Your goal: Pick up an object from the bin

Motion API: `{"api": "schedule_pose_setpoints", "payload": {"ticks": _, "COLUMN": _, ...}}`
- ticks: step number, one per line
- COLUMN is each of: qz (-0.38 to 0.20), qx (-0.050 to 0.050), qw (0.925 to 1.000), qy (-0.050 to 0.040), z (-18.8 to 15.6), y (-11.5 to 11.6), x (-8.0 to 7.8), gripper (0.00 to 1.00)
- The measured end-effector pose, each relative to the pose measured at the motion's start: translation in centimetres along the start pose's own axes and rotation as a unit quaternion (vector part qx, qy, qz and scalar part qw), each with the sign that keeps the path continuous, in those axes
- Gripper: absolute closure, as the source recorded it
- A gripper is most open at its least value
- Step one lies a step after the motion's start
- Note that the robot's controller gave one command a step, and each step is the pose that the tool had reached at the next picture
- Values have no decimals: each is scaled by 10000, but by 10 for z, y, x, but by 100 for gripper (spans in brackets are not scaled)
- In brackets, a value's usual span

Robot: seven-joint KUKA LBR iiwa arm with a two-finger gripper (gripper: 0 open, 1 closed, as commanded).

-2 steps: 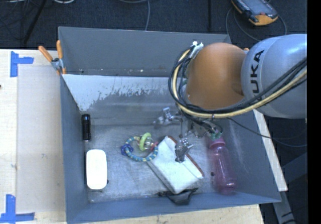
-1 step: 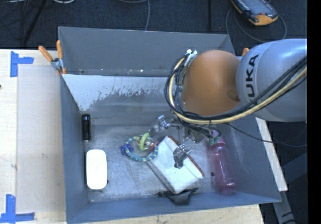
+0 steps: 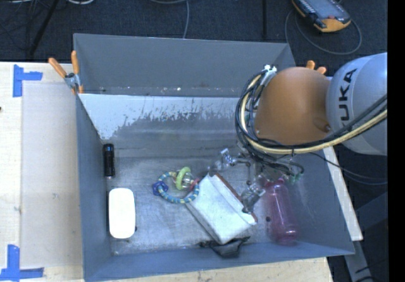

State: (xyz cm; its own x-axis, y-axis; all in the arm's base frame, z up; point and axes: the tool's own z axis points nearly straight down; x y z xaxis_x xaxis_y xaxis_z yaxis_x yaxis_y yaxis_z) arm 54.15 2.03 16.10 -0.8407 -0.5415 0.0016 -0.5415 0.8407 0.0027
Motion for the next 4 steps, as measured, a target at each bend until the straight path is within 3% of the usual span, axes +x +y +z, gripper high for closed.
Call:
{"api": "schedule_pose_setpoints", "payload": {"ticks": 1, "qz": 723, "qx": 18, "qw": 9974, "qy": 1, "z": 10, "y": -18, "x": 4, "gripper": 0}}
{"api": "schedule_pose_setpoints", "payload": {"ticks": 2, "qz": 1848, "qx": 4, "qw": 9828, "qy": -4, "z": 23, "y": 0, "x": 15, "gripper": 0}}
{"api": "schedule_pose_setpoints", "payload": {"ticks": 3, "qz": 1191, "qx": 46, "qw": 9928, "qy": -87, "z": 56, "y": 9, "x": 26, "gripper": 0}}
{"api": "schedule_pose_setpoints", "payload": {"ticks": 4, "qz": 1200, "qx": 12, "qw": 9928, "qy": -39, "z": 36, "y": 8, "x": 44, "gripper": 0}}
